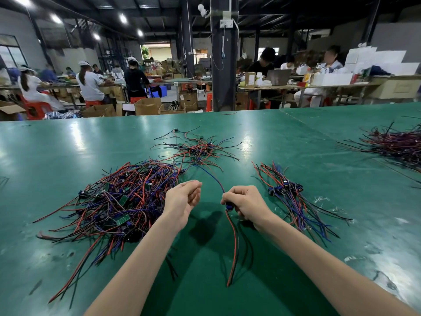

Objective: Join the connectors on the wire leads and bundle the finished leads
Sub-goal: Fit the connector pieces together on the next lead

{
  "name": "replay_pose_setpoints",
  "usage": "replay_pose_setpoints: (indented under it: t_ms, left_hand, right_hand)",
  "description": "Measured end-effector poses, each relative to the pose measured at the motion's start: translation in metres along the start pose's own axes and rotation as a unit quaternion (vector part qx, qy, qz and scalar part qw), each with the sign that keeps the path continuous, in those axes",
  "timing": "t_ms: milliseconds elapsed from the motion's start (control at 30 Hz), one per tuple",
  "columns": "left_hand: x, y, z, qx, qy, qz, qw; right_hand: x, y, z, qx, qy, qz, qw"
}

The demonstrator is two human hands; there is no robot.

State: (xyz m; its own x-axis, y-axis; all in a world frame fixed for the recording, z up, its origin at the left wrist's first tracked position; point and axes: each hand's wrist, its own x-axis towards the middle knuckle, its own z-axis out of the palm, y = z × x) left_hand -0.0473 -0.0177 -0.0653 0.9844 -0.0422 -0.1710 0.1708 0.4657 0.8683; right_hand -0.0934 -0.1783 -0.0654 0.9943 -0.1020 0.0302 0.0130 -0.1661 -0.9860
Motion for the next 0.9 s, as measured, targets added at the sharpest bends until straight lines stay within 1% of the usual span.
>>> replay_pose_setpoints:
  t_ms: [200,433,600,700,900]
  left_hand:
    - [-0.0019,-0.0014,0.0028,0.011,-0.025,0.018,0.999]
    - [-0.0052,-0.0040,0.0067,0.017,-0.027,0.018,0.999]
    - [-0.0071,-0.0068,0.0054,0.095,-0.028,0.043,0.994]
    - [-0.0066,-0.0077,0.0045,0.121,-0.029,0.050,0.991]
    - [-0.0083,-0.0071,0.0082,0.099,-0.028,0.037,0.994]
  right_hand:
    - [0.0005,0.0006,0.0018,-0.009,0.000,0.001,1.000]
    - [0.0002,0.0011,0.0009,-0.002,-0.001,-0.005,1.000]
    - [0.0005,0.0019,0.0015,0.008,-0.005,-0.001,1.000]
    - [0.0007,0.0022,0.0021,0.005,-0.004,0.000,1.000]
    - [0.0010,0.0026,0.0032,-0.003,-0.002,-0.003,1.000]
